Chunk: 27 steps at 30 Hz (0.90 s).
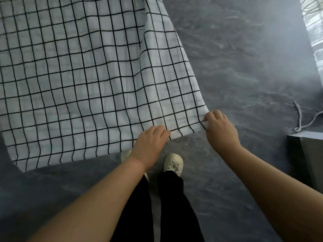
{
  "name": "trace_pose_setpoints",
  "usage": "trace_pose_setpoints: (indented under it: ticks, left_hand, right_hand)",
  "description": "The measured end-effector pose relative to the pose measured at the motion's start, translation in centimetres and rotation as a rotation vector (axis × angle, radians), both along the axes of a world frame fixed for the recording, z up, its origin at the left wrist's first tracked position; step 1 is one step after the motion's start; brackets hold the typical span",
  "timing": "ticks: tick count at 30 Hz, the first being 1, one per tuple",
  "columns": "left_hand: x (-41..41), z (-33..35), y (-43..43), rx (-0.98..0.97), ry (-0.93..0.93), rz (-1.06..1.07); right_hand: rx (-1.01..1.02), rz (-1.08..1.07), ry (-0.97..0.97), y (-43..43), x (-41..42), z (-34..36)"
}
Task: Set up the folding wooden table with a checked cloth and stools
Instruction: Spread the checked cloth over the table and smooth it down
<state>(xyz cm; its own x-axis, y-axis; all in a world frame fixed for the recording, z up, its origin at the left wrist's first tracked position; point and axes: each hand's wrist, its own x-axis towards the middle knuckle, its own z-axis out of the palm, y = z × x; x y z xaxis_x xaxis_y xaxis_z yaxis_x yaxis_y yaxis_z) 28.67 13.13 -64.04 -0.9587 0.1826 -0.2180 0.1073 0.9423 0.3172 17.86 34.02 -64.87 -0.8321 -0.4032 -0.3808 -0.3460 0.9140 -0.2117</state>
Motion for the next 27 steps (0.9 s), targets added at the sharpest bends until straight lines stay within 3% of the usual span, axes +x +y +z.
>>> trace_pose_setpoints:
  ticks: [6,10,21,27]
  left_hand:
    - [1.5,0.3,-3.3,-0.068,-0.004,-0.001]
    - [3.0,0.7,-8.1,-0.139,-0.018,0.172]
    - [11.6,1.3,-22.8,-0.219,-0.107,0.572]
    - [18.5,1.2,-32.3,-0.193,-0.178,0.676]
  right_hand:
    - [-0.11,0.127,-0.024,-1.0,1.0,1.1]
    - [-0.2,0.245,-0.006,-5.6,1.9,2.8]
    - [-0.108,0.543,-0.135,-24.3,7.8,4.4]
    - [-0.077,0.615,-0.163,-34.2,12.9,4.3]
